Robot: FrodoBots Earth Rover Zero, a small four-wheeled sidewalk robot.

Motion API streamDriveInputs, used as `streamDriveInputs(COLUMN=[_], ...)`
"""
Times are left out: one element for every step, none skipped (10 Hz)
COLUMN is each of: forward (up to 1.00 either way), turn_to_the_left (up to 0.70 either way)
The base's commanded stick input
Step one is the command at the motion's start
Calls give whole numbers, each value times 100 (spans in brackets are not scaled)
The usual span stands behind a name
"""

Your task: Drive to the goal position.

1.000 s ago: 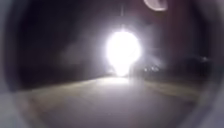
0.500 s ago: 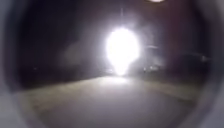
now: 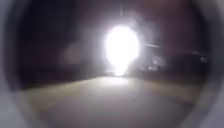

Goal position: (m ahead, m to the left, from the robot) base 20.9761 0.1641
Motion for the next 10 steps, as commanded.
streamDriveInputs(forward=[100,100,100,100,100,100,100,100,100,100], turn_to_the_left=[15,12,13,14,14,15,16,16,16,16])
